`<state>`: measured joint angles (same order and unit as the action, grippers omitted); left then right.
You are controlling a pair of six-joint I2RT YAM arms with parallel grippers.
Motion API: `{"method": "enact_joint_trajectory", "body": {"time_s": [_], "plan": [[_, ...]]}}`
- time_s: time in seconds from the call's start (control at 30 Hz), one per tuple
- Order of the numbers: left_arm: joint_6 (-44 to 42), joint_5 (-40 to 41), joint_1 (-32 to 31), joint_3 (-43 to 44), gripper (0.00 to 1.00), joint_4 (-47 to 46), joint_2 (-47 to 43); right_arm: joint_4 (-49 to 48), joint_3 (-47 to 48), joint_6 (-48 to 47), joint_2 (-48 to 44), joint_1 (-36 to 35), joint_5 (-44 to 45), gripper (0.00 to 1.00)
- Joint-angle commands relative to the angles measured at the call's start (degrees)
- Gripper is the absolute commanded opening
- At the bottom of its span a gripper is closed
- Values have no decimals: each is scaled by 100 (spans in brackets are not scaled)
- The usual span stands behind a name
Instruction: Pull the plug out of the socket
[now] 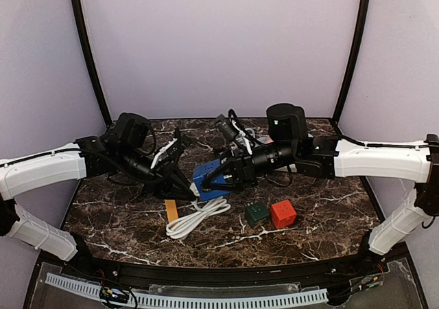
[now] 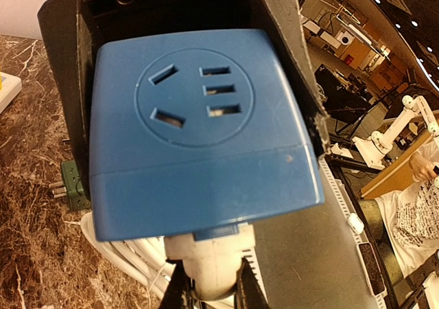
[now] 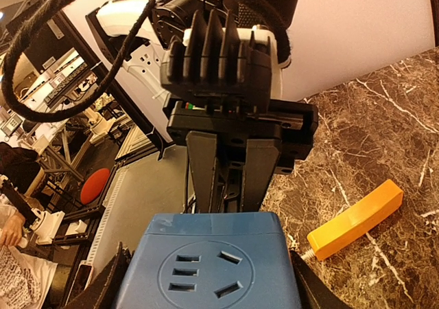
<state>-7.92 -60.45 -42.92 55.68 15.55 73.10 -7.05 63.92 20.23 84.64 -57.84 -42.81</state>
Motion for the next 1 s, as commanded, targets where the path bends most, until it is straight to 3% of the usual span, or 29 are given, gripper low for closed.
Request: {"method": "enact_joint_trajectory", "body": {"time_s": [0.0,0.13,0.37,0.57,0.8,0.97], "plan": [[-343,106,51,165,1,-207,-174,-252,22,213,-194,-71,-1047,0],[-300,105,51,139,1,-266,-158,-215,-47,226,-249,-69,-767,0],[-157,233,55,51,1,-528,-172,-133,-196,430,-458,-71,1056,0],[-53,294,51,-12,1,-663,-182,32,-196,633,-426,-72,1990,0],[-32,317,55,-22,1,-684,-198,152,-85,658,-256,-70,2094,0],[-95,319,84,-10,1,-632,-274,-79,-195,404,-295,-75,1349,0]]}}
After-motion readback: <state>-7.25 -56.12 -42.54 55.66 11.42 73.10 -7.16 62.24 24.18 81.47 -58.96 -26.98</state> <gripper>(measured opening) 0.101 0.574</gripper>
